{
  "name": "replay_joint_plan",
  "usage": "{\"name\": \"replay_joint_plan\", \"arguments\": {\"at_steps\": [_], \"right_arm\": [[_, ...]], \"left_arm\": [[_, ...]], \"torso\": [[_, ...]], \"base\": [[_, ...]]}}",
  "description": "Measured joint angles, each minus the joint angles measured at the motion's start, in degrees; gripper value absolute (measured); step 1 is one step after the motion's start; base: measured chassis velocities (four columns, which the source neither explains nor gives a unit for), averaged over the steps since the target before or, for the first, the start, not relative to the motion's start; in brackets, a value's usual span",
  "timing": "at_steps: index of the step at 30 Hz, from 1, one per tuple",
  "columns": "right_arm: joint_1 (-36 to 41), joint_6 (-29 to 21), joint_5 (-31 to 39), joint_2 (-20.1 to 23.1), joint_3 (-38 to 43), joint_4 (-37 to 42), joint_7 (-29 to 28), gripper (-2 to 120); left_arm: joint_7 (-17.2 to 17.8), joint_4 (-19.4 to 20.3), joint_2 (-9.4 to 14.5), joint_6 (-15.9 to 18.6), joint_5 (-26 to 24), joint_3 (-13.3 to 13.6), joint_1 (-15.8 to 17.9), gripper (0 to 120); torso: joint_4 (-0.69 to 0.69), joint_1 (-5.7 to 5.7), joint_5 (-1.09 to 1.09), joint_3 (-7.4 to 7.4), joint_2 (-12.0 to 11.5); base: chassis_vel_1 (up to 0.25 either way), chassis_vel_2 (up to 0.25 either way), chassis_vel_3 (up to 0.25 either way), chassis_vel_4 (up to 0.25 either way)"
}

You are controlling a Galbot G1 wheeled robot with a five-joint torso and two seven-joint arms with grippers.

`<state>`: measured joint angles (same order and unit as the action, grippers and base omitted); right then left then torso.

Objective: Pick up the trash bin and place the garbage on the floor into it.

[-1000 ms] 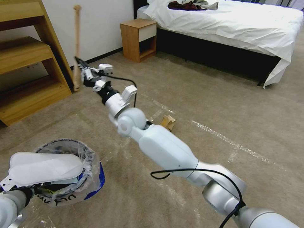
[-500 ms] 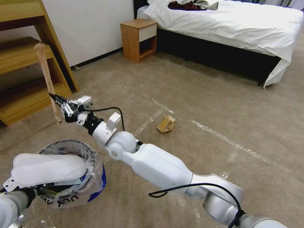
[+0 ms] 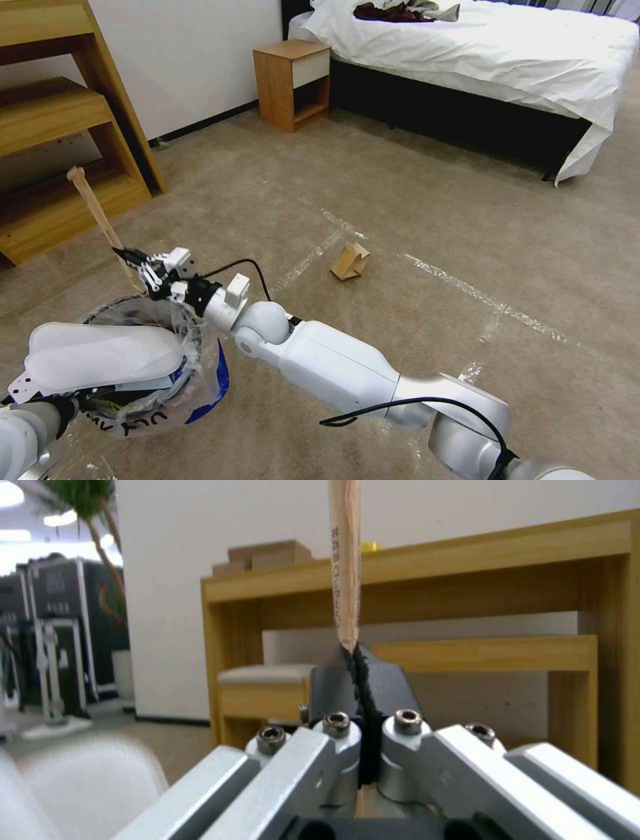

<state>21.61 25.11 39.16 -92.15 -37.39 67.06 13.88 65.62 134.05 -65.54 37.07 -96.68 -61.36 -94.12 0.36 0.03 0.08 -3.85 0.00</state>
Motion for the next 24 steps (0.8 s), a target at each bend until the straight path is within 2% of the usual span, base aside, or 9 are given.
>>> {"name": "replay_joint_plan", "arguments": {"at_steps": [11,24], "right_arm": [[1.07,5.84,-6.85,0.01,-1.99,-9.78,2.61,0],[1.80,4.94,-6.71,0.04,-3.13,-10.36,2.25,0]], "left_arm": [[0.15,1.15,-0.02,0.01,-0.08,-0.19,-0.47,0],[0.43,1.44,-0.24,0.02,0.16,-0.27,-0.68,0]], "torso": [[0.01,0.00,0.00,0.00,0.00],[0.00,0.00,0.00,0.00,0.00]], "base": [[0.000,0.000,0.000,0.000],[0.000,0.000,0.000,0.000]]}}
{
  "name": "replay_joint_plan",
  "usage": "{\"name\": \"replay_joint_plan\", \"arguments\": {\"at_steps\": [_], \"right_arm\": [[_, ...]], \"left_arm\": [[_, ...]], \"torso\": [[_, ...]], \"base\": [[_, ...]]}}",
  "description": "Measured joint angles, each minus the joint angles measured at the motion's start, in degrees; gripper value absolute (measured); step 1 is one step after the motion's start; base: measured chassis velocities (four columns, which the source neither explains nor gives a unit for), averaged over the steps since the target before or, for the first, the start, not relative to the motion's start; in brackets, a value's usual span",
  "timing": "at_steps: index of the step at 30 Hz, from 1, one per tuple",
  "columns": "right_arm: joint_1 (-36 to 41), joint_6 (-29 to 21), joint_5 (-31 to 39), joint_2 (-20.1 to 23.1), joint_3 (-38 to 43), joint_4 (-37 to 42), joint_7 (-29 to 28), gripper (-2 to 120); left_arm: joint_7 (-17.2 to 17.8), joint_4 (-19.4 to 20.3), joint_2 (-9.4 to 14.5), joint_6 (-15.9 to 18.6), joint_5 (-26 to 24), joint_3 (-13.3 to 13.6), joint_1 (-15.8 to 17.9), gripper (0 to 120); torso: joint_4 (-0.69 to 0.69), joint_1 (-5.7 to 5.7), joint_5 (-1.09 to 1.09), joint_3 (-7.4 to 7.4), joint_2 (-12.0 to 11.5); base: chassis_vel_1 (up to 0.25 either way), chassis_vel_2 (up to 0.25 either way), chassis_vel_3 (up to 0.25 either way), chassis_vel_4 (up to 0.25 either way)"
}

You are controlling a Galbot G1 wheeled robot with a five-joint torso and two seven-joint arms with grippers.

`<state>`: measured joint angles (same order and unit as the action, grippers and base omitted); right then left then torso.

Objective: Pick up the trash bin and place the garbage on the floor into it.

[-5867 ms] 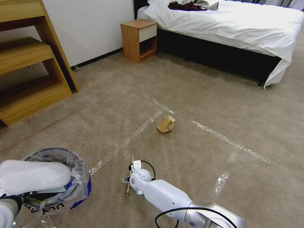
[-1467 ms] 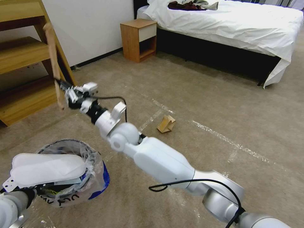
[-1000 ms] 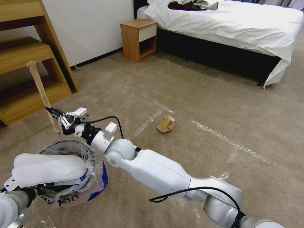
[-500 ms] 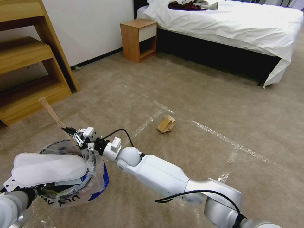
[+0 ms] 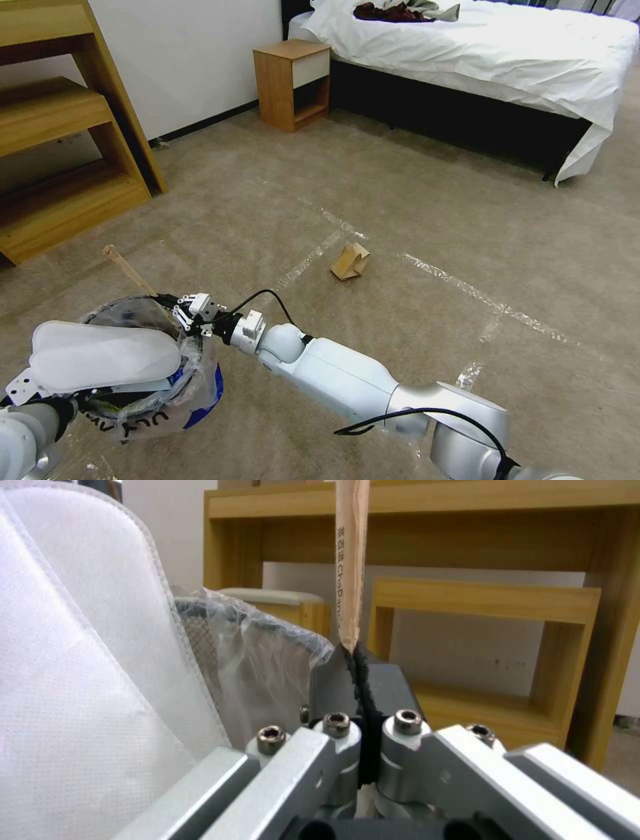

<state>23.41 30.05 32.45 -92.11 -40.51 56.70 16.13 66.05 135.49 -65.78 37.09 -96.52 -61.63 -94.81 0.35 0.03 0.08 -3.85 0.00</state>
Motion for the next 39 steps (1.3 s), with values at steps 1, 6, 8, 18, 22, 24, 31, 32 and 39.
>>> {"name": "replay_joint_plan", "arguments": {"at_steps": [1,6,8,18,22,24,31,32,39], "right_arm": [[0.00,0.00,0.00,0.00,0.00,0.00,0.00,0],[-0.15,-0.31,0.16,-0.03,-0.98,0.73,0.06,0],[-0.46,-0.36,0.41,-0.01,-1.50,0.96,0.07,0],[-1.58,0.20,2.65,-0.03,-3.22,3.62,2.95,8],[-2.02,0.19,3.46,-0.03,-4.23,6.67,3.30,27],[-2.27,0.00,3.55,-0.03,-4.40,7.47,3.31,33],[-3.32,-0.85,4.03,-0.03,-4.82,9.28,3.33,57],[-3.35,-0.87,4.03,-0.03,-4.82,9.31,3.33,59],[-3.69,-1.35,3.47,-0.03,-4.80,10.44,2.99,85]], "left_arm": [[0.00,0.00,0.00,0.00,0.00,0.00,0.00,0],[0.01,0.10,-0.11,-0.01,0.00,0.10,0.08,0],[0.02,0.09,-0.09,-0.02,0.04,-0.02,-0.07,0],[0.03,0.26,-0.05,-0.07,-0.19,-0.09,-0.16,0],[0.12,0.22,-0.10,-0.17,-0.21,-0.02,0.00,0],[0.20,0.22,-0.24,-0.17,-0.20,-0.05,-0.07,0],[0.47,0.45,-0.64,-0.19,-0.21,-0.25,-0.30,0],[0.48,0.47,-0.67,-0.20,-0.21,-0.27,-0.31,0],[0.54,0.69,-1.15,-0.21,-0.15,-0.38,-0.43,0]], "torso": [[0.00,0.00,0.00,0.00,0.00],[0.00,0.00,0.00,0.00,0.00],[0.00,0.00,0.00,0.00,0.00],[0.00,0.00,0.00,0.00,0.00],[0.00,0.00,0.00,0.00,0.00],[0.00,0.00,0.00,0.00,0.00],[0.00,0.00,0.00,0.00,0.00],[0.00,0.00,0.00,0.00,0.00],[0.00,0.00,0.00,0.00,0.00]], "base": [[0.000,0.000,0.000,0.000],[0.000,0.000,0.000,0.000],[0.000,0.000,0.000,0.000],[0.000,0.000,0.000,0.000],[0.000,0.000,0.000,0.000],[0.000,0.000,0.000,0.000],[0.000,0.000,0.000,0.000],[0.000,0.000,0.000,0.000],[0.000,0.000,0.000,0.000]]}}
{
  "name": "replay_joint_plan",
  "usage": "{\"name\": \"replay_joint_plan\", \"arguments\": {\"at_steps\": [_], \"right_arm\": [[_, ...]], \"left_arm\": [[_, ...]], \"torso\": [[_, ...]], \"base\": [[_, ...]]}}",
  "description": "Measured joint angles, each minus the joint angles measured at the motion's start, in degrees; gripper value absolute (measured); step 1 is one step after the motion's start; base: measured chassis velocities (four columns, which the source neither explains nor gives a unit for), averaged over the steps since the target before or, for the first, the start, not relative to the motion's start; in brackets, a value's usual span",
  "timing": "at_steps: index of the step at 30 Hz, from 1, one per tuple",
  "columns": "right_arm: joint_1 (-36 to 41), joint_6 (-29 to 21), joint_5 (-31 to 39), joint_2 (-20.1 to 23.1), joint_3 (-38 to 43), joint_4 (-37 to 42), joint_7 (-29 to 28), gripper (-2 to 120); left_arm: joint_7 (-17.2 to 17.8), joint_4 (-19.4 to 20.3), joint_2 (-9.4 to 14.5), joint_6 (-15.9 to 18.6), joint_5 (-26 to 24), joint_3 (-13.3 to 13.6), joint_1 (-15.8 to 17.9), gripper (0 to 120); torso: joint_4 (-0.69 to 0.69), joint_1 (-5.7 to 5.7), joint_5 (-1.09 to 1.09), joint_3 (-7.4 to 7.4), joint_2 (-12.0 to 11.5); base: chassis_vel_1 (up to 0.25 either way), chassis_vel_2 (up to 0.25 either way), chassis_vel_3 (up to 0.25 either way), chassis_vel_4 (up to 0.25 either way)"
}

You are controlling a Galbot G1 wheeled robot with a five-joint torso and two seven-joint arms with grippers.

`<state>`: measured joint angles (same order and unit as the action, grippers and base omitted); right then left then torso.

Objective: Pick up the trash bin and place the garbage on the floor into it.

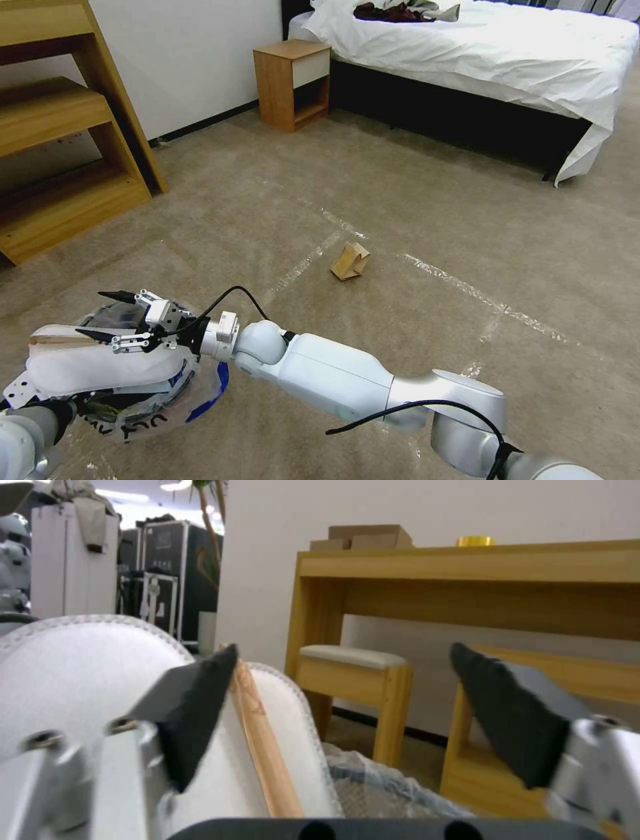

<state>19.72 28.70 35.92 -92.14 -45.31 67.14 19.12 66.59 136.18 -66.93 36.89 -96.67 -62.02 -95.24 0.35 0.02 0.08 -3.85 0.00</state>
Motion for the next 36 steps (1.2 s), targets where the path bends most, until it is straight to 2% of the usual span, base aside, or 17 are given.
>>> {"name": "replay_joint_plan", "arguments": {"at_steps": [3,15,18,20,22,24,25,28,29,31,33,35,36], "right_arm": [[-0.11,-0.07,-0.79,0.00,0.19,0.13,-0.87,98],[-0.98,0.48,-0.97,0.00,2.10,1.83,-2.96,100],[-2.69,0.24,-0.58,0.00,4.99,3.64,-4.61,100],[-5.92,-1.13,-0.20,0.00,10.62,6.15,-9.25,100],[-6.37,-1.76,-0.31,0.03,12.54,6.79,-10.64,100],[-6.69,-3.33,-1.14,2.02,16.69,8.45,-14.16,100],[-6.69,-3.33,-1.14,2.02,16.69,8.45,-14.16,100],[-5.45,-6.29,-3.35,6.63,21.76,11.12,-20.66,100],[-5.45,-6.29,-3.35,6.63,21.76,11.12,-20.66,100],[-2.53,-7.77,-5.60,10.17,25.92,12.54,-24.92,100],[-2.21,-7.86,-5.80,10.52,26.31,12.65,-25.14,100],[2.46,-7.96,-7.19,14.12,30.73,13.91,-26.07,100],[2.46,-7.96,-7.19,14.12,30.73,13.91,-26.07,100]], "left_arm": [[0.03,0.24,-0.37,0.00,0.12,0.00,-0.19,0],[0.14,0.37,-0.37,0.00,0.14,-0.22,-0.49,0],[0.18,0.31,-0.09,0.00,0.02,-0.35,-0.48,0],[0.18,0.43,0.38,0.00,-0.31,-0.79,-0.62,0],[0.18,0.46,0.55,-0.01,-0.39,-0.91,-0.67,0],[0.16,0.46,0.95,0.01,-0.54,-1.13,-0.73,0],[0.16,0.46,0.95,0.01,-0.54,-1.13,-0.73,0],[0.18,0.11,1.55,0.07,-0.70,-1.51,-0.68,0],[0.18,0.11,1.55,0.07,-0.70,-1.51,-0.68,0],[-0.02,-0.22,1.62,0.27,-0.26,-2.01,-0.96,0],[-0.07,-0.24,1.61,0.30,-0.15,-2.09,-1.03,0],[-0.79,-0.76,1.84,0.65,1.32,-2.38,-1.03,0],[-0.79,-0.76,1.84,0.65,1.32,-2.38,-1.03,0]], "torso": [[0.00,0.00,0.00,0.00,0.00],[0.00,0.00,0.00,0.00,0.00],[0.00,0.00,0.00,0.00,0.00],[0.00,0.00,0.00,0.00,0.00],[-0.01,0.00,0.00,0.00,0.00],[-0.03,0.00,0.00,0.00,0.00],[-0.03,0.00,0.00,0.00,0.00],[0.04,0.00,-0.02,0.00,0.00],[0.04,0.00,-0.02,0.00,0.00],[0.04,0.00,-0.02,0.00,0.00],[0.03,0.00,-0.02,-0.01,0.00],[-0.02,0.00,-0.02,-0.01,0.00],[-0.02,0.00,-0.02,-0.01,0.00]], "base": [[0.000,0.000,0.000,0.000],[0.000,0.000,0.000,0.000],[0.000,0.000,0.000,0.000],[0.000,0.000,0.000,0.000],[0.000,0.000,0.000,0.000],[0.000,0.000,0.000,0.000],[0.000,0.000,0.000,0.000],[0.000,0.000,0.000,0.000],[0.000,0.000,0.000,0.000],[0.000,0.000,0.000,0.000],[0.000,0.000,0.000,0.000],[0.000,0.000,0.000,0.000],[0.000,0.000,0.000,0.000]]}}
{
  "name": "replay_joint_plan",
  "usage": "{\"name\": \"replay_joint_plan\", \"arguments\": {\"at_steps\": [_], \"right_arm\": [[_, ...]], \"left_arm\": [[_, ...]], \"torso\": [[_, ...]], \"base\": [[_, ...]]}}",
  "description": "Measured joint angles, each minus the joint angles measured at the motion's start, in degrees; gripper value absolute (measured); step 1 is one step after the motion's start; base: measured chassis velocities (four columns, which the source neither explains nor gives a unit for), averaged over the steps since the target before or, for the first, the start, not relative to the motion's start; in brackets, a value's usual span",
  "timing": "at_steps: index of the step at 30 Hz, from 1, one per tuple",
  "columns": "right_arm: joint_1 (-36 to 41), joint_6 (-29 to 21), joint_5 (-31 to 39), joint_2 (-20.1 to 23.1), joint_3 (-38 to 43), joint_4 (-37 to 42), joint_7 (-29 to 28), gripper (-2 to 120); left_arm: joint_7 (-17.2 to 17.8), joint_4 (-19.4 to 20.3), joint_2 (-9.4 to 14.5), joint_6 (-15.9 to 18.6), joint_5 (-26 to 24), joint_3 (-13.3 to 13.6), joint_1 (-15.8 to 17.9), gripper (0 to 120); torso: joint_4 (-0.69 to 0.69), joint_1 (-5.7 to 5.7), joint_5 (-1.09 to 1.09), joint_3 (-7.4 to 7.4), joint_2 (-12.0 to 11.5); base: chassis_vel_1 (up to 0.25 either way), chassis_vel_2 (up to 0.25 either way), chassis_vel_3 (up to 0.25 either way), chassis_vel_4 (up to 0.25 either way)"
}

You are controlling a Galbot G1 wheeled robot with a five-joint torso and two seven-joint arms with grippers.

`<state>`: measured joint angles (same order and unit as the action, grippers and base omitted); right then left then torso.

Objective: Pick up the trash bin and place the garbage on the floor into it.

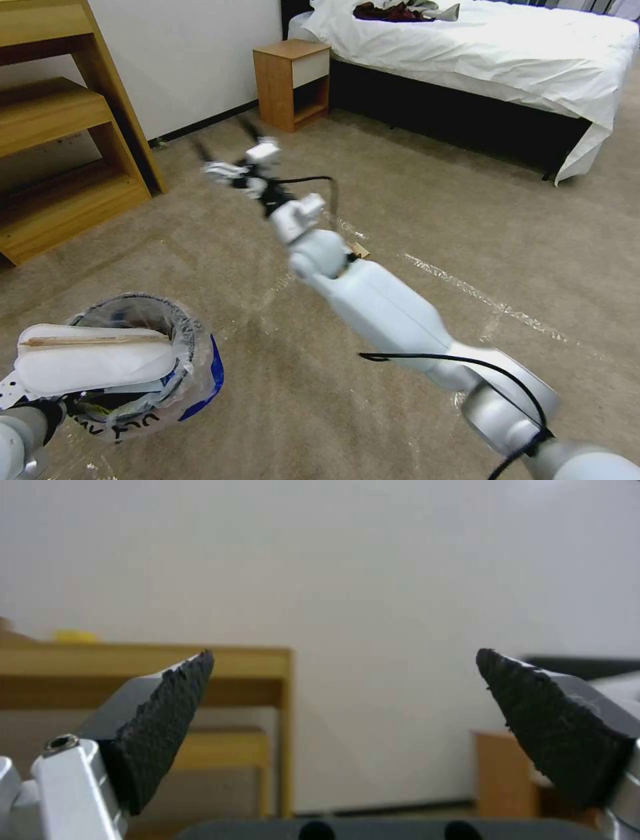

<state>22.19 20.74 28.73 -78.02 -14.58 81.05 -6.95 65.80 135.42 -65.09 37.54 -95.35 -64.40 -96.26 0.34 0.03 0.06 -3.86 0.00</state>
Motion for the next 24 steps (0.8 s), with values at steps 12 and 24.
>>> {"name": "replay_joint_plan", "arguments": {"at_steps": [12,24], "right_arm": [[17.33,1.59,-4.14,8.13,16.05,6.67,0.32,100],[42.40,5.59,-14.49,7.61,35.05,18.61,1.43,100]], "left_arm": [[-8.22,-4.72,0.89,1.05,10.08,-0.64,0.06,0],[-18.76,-8.68,1.49,1.08,23.18,-1.68,-0.62,0]], "torso": [[0.02,0.00,0.02,0.01,0.00],[0.02,0.00,0.03,0.02,0.00]], "base": [[0.000,0.000,0.000,0.000],[0.000,0.000,0.000,0.000]]}}
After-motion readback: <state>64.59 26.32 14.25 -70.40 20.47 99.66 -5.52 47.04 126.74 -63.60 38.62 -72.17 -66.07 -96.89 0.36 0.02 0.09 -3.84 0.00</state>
